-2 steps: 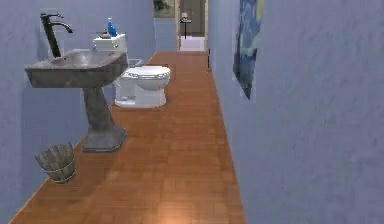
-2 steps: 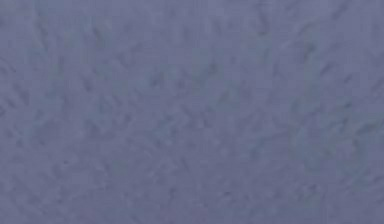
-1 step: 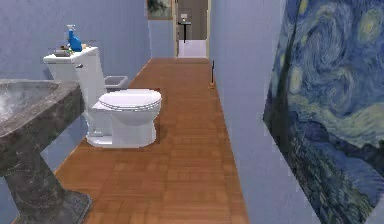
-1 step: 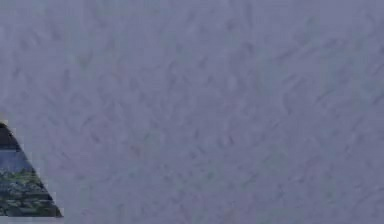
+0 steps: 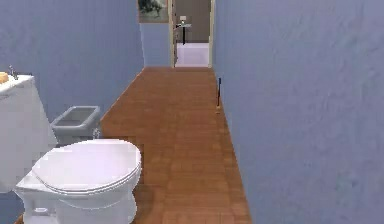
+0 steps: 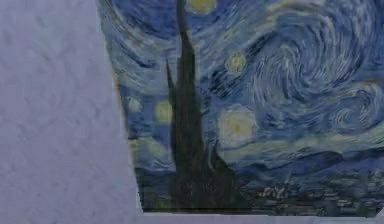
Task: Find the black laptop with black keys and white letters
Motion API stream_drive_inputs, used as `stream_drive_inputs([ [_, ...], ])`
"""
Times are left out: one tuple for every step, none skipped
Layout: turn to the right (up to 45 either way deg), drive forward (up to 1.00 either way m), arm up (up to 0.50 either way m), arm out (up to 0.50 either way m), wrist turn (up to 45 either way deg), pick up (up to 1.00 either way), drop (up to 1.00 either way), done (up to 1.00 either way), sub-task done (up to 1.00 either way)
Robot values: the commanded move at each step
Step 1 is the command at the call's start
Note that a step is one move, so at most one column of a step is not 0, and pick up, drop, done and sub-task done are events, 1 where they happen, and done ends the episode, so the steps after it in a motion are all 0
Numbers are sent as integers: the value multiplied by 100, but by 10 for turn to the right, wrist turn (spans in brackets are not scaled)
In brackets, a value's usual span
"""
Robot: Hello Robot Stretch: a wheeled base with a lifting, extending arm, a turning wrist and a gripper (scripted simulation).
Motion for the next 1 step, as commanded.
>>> stream_drive_inputs([
  [0,100,0,0,0,0,0,0,0],
])
